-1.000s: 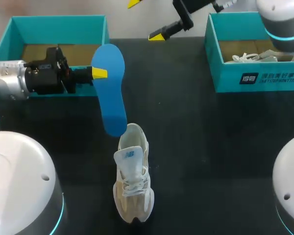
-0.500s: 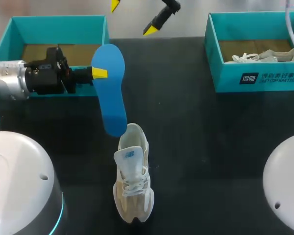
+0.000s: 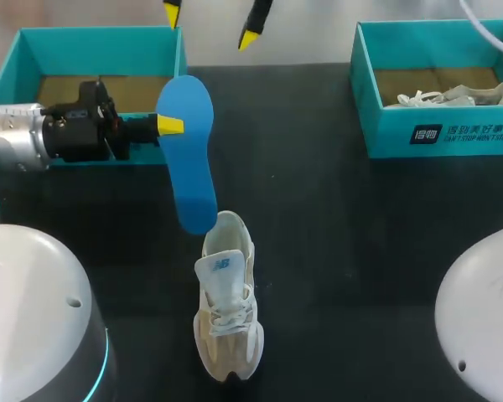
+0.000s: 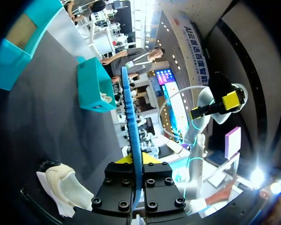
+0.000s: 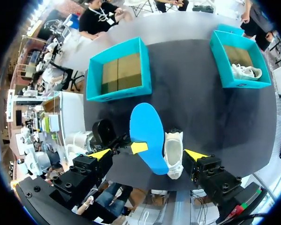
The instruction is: Take the shoe out of the shoebox, open the shoe tongue, remove and reinsert the insole, then place the shoe into the shoebox
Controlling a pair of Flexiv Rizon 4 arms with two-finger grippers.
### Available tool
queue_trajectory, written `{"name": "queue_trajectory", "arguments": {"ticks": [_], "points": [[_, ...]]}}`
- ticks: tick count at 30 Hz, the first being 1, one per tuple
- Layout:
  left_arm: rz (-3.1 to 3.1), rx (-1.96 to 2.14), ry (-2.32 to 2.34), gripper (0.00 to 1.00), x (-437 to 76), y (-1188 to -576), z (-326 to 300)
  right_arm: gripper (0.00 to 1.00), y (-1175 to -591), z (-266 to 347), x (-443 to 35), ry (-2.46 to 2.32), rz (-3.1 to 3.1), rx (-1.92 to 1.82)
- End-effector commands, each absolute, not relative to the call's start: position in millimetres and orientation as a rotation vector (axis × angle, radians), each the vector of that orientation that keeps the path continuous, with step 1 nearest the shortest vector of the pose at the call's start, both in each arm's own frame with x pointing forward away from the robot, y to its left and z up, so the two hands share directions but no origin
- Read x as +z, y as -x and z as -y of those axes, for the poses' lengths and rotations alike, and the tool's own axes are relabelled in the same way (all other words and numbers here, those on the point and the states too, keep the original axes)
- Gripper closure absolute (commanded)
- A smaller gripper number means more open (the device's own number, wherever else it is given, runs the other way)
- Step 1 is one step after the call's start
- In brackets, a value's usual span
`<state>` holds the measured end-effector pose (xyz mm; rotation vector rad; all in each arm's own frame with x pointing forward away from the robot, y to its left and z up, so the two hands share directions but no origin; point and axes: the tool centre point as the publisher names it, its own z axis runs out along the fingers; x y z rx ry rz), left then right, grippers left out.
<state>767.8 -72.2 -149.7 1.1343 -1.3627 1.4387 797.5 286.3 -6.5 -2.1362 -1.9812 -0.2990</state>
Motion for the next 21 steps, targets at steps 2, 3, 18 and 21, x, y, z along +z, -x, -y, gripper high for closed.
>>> {"name": "queue_trajectory", "arguments": {"ticks": [2,3,18,21], "points": [[1.365,1.436,-1.135,1.0,-149.4,-767.9,72.1,0.0,-790.9,-298.0,-6.4,2.272,2.113,-0.096],[1.365,1.436,-1.135,1.0,-149.4,-767.9,72.1,0.0,-791.0,-300.8,-8.0,2.27,2.124,-0.085],[1.365,1.436,-1.135,1.0,-149.4,-767.9,72.1,0.0,-781.8,-307.6,-6.6,2.166,2.117,-0.327],[1.365,1.436,-1.135,1.0,-149.4,-767.9,72.1,0.0,-779.1,-302.6,-4.0,2.122,2.08,-0.434]]}}
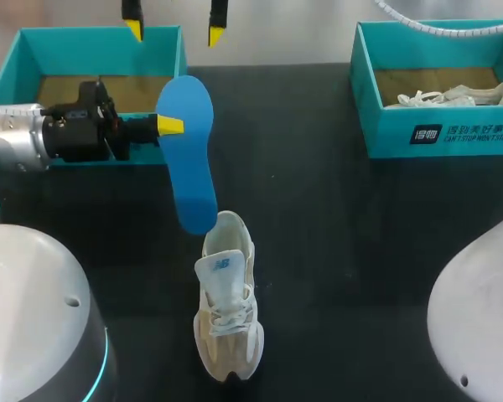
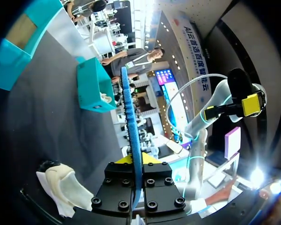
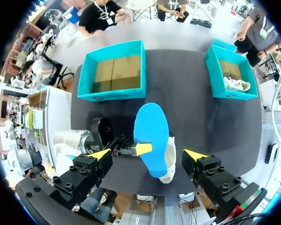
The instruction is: Take the shoe out of the shoebox, open the shoe tongue, remove and reinsert the insole, then place the shoe into the shoebox
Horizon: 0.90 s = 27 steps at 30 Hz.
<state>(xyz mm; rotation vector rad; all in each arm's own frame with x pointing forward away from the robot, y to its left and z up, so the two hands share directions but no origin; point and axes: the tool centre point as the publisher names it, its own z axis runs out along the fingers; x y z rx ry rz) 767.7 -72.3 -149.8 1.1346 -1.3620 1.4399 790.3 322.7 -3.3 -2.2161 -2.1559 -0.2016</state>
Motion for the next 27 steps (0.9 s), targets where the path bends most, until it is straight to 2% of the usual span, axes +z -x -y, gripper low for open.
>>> {"name": "queue_trajectory", "arguments": {"ticks": [1,16,27], "points": [[1.365,1.436,-1.135,1.0,-149.4,-767.9,72.1,0.0,-778.1,-300.0,-3.6,2.108,2.058,-0.462],[1.365,1.436,-1.135,1.0,-149.4,-767.9,72.1,0.0,-781.8,-259.9,-13.1,1.741,1.612,-0.931],[1.365,1.436,-1.135,1.0,-149.4,-767.9,72.1,0.0,-776.5,-231.6,-42.0,1.478,1.412,-1.131]]}}
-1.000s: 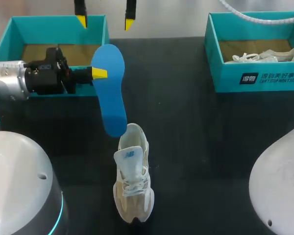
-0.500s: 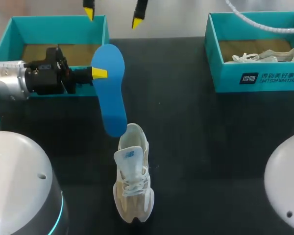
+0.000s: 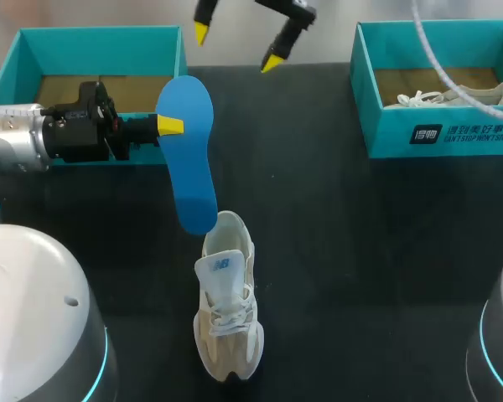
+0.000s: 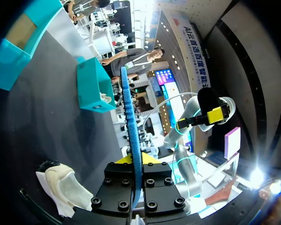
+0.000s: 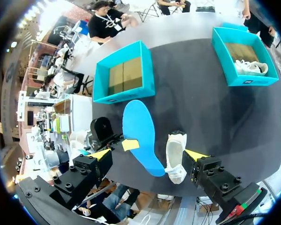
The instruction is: Take the shoe out of the shoebox, open the shoe tongue, remove and reinsert the insole, then place the shoe into the shoebox
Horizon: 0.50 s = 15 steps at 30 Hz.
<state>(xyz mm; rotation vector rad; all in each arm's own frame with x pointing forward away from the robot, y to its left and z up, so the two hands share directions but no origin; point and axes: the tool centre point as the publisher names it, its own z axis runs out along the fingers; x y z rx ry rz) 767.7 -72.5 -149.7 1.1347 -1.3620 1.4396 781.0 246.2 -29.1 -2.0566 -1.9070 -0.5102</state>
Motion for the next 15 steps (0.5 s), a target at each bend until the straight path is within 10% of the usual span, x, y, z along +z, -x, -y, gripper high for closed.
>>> {"name": "queue_trajectory", "arguments": {"ticks": [1,15], "points": [[1.365,1.436,-1.135,1.0,-149.4,-767.9,72.1,0.0,-776.5,-229.5,-45.0,1.456,1.391,-1.141],[1.365,1.436,-1.135,1.0,-149.4,-767.9,72.1,0.0,-781.1,-218.8,-63.4,1.188,1.23,-1.342]]}}
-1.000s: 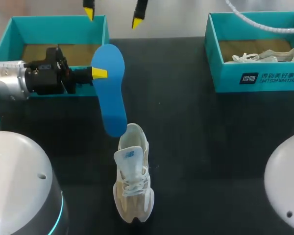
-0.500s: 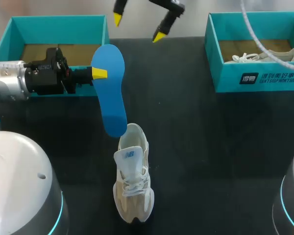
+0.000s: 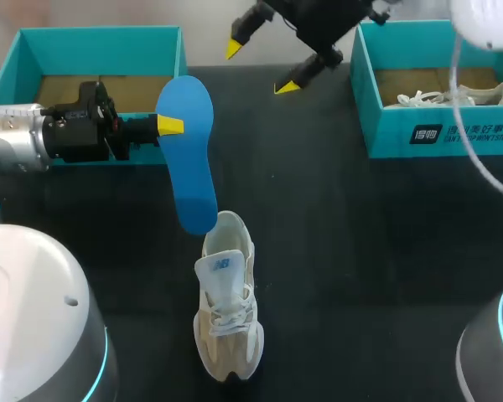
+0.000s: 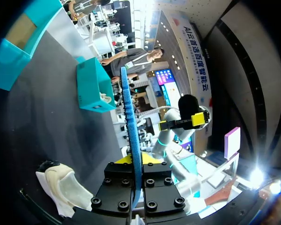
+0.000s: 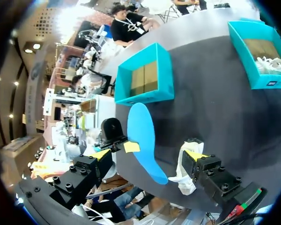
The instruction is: Take the shoe out of the shoebox, open the shoe tongue, remove and reinsert the insole, then place the shoe into the shoebox
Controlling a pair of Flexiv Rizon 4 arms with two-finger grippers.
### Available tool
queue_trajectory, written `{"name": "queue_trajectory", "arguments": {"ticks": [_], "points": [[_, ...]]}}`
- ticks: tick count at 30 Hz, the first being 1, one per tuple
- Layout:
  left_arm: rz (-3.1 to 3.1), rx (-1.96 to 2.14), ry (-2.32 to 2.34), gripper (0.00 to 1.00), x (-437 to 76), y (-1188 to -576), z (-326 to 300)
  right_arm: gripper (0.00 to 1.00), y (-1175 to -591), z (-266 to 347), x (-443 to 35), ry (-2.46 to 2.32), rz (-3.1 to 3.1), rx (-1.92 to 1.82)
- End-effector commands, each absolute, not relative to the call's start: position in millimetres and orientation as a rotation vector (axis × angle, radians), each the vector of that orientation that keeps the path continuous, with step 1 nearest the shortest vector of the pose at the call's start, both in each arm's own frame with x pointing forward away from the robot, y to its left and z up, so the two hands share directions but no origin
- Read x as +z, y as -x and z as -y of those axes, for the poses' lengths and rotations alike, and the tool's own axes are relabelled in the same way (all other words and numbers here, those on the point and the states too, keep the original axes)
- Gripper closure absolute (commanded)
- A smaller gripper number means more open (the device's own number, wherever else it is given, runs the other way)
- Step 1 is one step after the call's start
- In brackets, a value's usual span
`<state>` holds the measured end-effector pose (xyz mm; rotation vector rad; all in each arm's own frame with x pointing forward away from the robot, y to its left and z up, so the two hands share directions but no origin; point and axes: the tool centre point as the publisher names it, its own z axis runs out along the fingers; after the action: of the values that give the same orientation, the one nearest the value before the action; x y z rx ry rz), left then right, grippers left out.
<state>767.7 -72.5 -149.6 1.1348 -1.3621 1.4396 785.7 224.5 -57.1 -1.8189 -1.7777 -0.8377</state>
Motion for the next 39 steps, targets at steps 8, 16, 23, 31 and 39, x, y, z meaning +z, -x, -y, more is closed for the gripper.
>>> {"name": "queue_trajectory", "arguments": {"ticks": [8,16,23,31,39], "points": [[1.365,1.436,-1.135,1.0,-149.4,-767.9,72.1,0.0,-781.8,-216.8,-74.9,1.138,1.137,-1.376],[1.365,1.436,-1.135,1.0,-149.4,-767.9,72.1,0.0,-783.2,-218.5,-83.7,1.113,1.099,-1.395],[1.37,1.448,-1.124,1.0,-148.7,-768.2,71.2,0.0,-785.4,-219.9,-85.1,1.107,1.098,-1.394],[1.602,1.797,-0.929,1.0,-135.0,-766.6,58.1,0.0,-785.5,-220.1,-85.3,1.114,1.097,-1.385],[1.93,2.098,-0.674,1.0,-115.6,-770.5,50.7,0.0,-785.6,-217.9,-82.8,1.176,1.096,-1.334]]}}
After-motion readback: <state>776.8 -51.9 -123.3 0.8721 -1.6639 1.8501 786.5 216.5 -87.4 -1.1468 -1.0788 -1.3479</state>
